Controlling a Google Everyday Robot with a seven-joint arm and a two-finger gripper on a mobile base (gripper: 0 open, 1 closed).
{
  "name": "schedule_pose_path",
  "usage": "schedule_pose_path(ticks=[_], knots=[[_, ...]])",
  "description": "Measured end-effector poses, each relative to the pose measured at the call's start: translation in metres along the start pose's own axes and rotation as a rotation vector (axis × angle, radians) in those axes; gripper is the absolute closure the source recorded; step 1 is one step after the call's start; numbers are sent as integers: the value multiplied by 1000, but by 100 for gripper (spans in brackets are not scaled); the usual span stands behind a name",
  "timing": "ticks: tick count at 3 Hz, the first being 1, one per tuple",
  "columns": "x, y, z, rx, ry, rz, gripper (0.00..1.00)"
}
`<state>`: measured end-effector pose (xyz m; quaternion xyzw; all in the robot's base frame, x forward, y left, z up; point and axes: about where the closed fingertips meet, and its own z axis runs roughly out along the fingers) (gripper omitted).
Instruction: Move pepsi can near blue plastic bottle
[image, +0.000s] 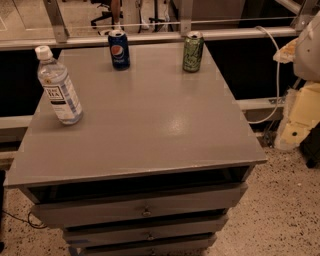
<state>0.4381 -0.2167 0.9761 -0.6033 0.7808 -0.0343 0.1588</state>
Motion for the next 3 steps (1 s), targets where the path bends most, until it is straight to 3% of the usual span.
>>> schedule_pose_path(ticks=[2,3], knots=[[-6,-3,4,7,-23,-3,0],[-33,-22,32,11,-118,-2,0]])
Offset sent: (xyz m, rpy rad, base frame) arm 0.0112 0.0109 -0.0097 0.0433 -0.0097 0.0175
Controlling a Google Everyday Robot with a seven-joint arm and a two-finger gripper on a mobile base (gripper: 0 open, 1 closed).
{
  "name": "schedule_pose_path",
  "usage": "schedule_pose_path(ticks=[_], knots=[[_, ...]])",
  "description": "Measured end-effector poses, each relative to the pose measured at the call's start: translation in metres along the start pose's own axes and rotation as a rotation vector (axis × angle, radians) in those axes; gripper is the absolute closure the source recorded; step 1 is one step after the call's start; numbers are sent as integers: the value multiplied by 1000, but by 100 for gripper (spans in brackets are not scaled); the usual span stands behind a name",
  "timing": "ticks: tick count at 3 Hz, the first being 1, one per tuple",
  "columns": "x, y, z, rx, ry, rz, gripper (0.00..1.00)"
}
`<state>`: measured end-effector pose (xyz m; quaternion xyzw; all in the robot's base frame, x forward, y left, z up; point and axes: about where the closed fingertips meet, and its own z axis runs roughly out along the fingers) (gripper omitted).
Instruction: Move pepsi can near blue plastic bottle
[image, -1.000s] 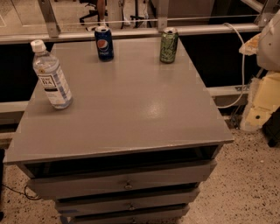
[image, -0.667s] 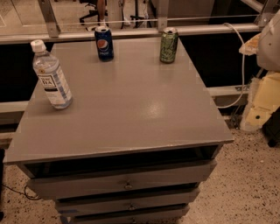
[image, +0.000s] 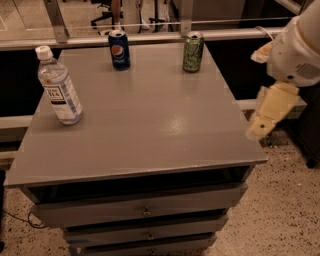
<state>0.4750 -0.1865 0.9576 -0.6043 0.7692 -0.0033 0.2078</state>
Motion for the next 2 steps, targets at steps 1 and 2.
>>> schedule_pose_path(ticks=[1,2], knots=[[-48,-38,50,-2,-152,17,0],[-115,-84,108,-21,-332,74,0]])
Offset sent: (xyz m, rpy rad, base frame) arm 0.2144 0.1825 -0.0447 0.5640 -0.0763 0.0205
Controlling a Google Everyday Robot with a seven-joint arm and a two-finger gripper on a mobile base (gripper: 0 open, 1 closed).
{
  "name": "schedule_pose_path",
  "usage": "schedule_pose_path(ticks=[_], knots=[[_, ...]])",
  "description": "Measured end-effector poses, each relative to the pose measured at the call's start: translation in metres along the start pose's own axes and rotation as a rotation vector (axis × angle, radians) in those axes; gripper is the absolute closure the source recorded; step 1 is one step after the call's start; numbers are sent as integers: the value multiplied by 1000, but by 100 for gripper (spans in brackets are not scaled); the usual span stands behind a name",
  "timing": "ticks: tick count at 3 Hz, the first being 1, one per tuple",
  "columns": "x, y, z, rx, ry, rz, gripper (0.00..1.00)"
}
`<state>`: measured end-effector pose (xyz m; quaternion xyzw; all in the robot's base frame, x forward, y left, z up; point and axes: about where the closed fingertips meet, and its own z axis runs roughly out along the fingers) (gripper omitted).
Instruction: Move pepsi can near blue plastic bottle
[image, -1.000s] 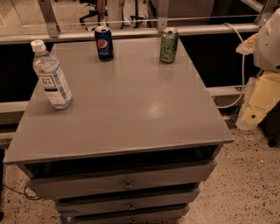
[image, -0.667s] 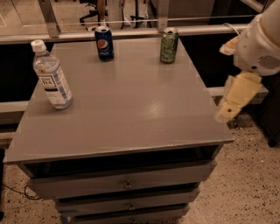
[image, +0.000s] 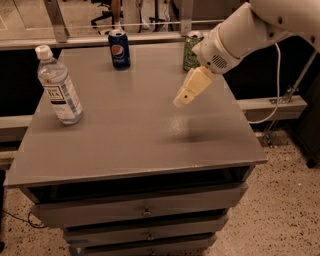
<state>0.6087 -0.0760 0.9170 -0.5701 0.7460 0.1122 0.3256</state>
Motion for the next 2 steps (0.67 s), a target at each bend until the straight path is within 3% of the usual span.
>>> schedule_pose_path(ticks=[1,2], knots=[[0,0,0,0,0,0,0],[-23,-13,21,18,-90,8,0]])
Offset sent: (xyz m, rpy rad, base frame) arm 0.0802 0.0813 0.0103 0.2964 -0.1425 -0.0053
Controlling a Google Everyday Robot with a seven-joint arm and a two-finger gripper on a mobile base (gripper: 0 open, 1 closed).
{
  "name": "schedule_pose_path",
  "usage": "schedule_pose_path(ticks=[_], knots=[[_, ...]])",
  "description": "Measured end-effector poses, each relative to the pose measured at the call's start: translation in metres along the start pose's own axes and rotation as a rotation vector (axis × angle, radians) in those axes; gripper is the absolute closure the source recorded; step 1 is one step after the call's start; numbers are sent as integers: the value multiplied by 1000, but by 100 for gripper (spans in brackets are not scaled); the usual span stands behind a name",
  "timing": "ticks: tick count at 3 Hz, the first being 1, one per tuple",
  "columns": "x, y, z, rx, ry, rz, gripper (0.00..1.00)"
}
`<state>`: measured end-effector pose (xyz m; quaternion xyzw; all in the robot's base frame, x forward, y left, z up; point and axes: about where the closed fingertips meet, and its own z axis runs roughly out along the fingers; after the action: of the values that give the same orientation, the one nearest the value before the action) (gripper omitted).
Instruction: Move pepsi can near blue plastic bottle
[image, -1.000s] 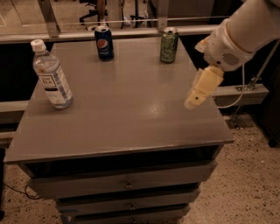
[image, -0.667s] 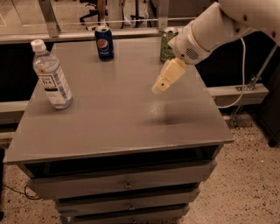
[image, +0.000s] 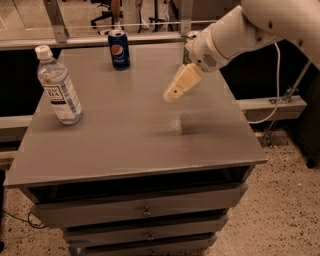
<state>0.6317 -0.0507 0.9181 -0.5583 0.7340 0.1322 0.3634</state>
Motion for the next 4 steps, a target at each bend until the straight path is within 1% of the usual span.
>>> schedule_pose_path(ticks=[1,2,3,4], knots=[[-39,-35,50,18,-147,25,0],[-69,-73,97,32,-279,76,0],[-90,-103,134,42,-376,121,0],[-105,-133,169,57,-448,176,0]])
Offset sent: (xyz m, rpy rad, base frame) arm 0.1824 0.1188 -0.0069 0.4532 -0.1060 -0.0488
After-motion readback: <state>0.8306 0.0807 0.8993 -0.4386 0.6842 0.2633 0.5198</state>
